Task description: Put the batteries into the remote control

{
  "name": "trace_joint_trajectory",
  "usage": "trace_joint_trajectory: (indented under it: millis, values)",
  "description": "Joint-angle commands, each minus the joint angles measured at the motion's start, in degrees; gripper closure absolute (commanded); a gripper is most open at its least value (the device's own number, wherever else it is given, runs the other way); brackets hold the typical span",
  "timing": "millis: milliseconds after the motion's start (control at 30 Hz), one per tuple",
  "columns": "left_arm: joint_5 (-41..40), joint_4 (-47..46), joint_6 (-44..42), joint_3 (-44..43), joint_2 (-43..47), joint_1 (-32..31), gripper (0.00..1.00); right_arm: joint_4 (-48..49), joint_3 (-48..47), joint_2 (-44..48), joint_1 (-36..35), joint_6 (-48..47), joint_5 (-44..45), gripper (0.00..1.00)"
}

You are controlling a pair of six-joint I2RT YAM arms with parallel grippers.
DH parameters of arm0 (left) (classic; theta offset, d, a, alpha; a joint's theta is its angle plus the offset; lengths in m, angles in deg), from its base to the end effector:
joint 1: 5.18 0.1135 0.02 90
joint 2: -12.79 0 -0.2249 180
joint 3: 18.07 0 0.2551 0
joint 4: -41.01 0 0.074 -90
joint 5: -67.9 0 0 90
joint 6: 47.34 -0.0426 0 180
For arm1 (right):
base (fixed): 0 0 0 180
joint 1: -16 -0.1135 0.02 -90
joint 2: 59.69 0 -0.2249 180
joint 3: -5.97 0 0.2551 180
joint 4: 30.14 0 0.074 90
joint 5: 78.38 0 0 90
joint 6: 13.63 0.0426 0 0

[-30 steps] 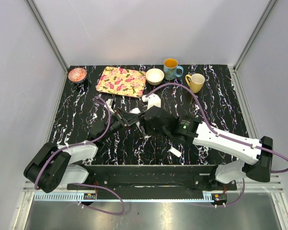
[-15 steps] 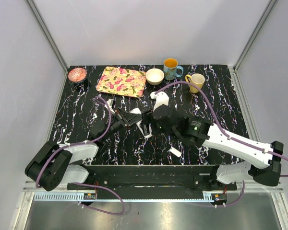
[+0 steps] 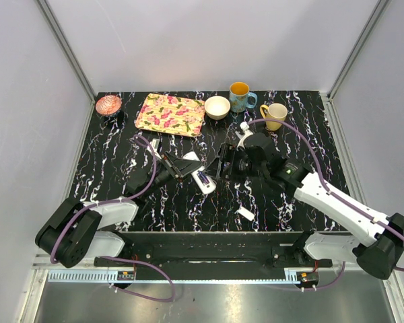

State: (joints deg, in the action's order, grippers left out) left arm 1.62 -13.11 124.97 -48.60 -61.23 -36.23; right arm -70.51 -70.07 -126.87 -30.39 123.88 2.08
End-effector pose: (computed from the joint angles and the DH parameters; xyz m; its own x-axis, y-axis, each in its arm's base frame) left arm 0.2090 -0.1458 0.1750 -0.7825 -0.5879 -0.2051 0.2651 -0.0166 -0.9641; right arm 0.1906 0.2103 0.2995 -0.8419 0.1705 -0.5120 -0.2823 0.6694 0.6872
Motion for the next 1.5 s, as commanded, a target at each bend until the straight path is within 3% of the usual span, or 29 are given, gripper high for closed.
trace_joint_trajectory:
  millis: [0,633,1467]
  values:
    - [0.6,-4.1,-1.3,-2.8,-0.3,-0.2,1.00,8.6,1.6,-0.4,1.4,5.6,-9.1,0.21]
    - [1.5,-4.0,-0.9,-3.1,0.5,-0.3,1.00,16.2,5.2,-5.5,4.4,9.1,-12.3,0.21]
    - [1.1,-4.8,-0.3,-3.6,1.0,-0.2,1.00,19.3,10.2,-4.7,6.3,11.1,-14.5,0.24]
